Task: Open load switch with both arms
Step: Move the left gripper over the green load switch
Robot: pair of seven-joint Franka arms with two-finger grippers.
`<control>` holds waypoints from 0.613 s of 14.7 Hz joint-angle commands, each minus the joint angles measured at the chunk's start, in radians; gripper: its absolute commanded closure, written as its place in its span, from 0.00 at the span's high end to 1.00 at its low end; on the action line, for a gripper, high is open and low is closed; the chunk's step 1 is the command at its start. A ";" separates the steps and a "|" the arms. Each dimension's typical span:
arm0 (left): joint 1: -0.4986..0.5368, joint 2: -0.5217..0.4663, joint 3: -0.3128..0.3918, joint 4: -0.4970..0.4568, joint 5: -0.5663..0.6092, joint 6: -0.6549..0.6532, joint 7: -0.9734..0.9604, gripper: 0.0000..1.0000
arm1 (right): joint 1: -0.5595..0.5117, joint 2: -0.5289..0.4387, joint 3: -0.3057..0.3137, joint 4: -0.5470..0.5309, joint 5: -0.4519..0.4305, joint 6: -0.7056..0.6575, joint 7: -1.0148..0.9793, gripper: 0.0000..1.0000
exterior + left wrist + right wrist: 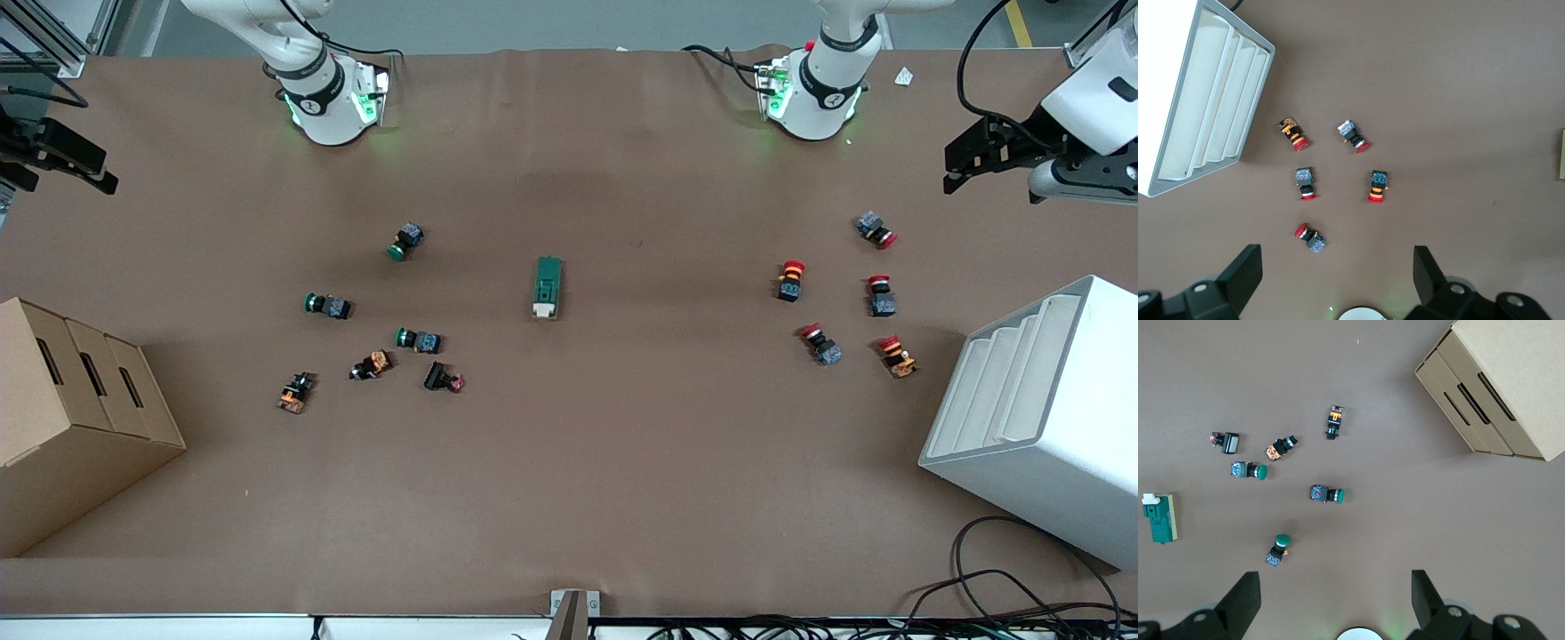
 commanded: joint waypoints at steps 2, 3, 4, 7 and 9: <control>-0.001 0.011 -0.004 0.025 0.001 -0.016 0.004 1.00 | -0.020 0.010 0.015 0.019 0.017 -0.013 -0.003 1.00; -0.014 0.021 -0.005 0.025 -0.009 -0.013 -0.004 1.00 | -0.020 0.015 0.015 0.017 0.017 -0.013 -0.003 1.00; -0.020 0.040 -0.011 0.025 -0.025 -0.012 -0.010 1.00 | -0.020 0.016 0.015 0.016 0.017 -0.013 -0.003 1.00; -0.063 0.132 -0.014 0.115 -0.038 -0.012 -0.007 1.00 | -0.015 0.018 0.015 0.013 0.011 -0.012 -0.003 1.00; -0.122 0.152 -0.024 0.122 -0.053 -0.007 -0.022 1.00 | -0.018 0.018 0.015 0.011 0.011 -0.012 -0.003 1.00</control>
